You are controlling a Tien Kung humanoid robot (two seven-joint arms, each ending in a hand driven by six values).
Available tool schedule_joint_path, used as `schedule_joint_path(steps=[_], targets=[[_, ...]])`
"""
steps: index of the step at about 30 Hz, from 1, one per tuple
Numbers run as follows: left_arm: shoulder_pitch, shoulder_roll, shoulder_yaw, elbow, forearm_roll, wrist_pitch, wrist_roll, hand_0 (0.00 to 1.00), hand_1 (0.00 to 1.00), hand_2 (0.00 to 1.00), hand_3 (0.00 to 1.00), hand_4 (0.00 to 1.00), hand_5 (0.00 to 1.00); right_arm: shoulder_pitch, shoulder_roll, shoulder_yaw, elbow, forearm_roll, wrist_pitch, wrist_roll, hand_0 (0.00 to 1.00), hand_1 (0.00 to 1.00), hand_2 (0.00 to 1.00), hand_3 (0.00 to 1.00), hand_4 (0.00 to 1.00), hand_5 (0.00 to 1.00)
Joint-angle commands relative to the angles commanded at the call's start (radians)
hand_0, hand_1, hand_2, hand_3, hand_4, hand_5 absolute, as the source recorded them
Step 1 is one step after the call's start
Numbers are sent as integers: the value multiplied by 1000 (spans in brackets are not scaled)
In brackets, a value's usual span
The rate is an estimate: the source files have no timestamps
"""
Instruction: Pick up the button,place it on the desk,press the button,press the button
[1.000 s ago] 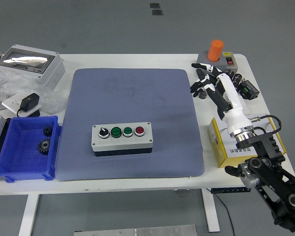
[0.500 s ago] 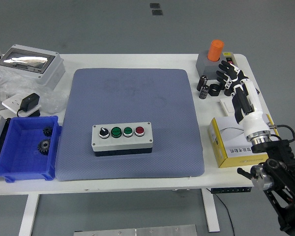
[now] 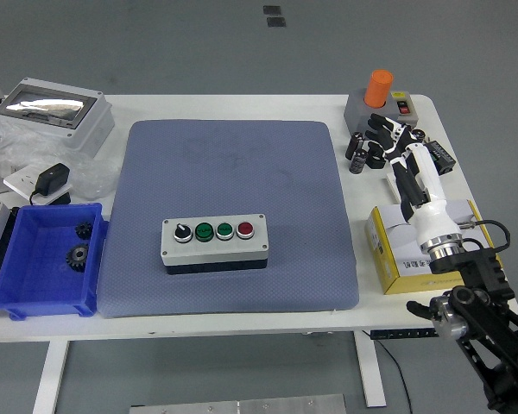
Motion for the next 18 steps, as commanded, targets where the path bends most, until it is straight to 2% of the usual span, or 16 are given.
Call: schedule_joint_path(steps=[7, 12, 18], targets=[[7, 0, 23, -6, -35, 5, 17, 677, 663, 619, 743, 890, 728, 3, 6, -30, 12, -59, -20, -16, 894, 852, 852, 822, 949, 804], [12, -1, 45, -26, -71, 15, 61, 677, 661, 624, 745, 875, 714, 5, 7, -48, 9, -61, -22, -17, 912, 867, 868, 841, 954, 802], [16, -5, 59, -35, -92, 20, 83, 678, 661, 623, 747, 869, 706, 3, 7, -50, 3, -56, -24, -13, 918, 875, 878, 854, 957, 802]])
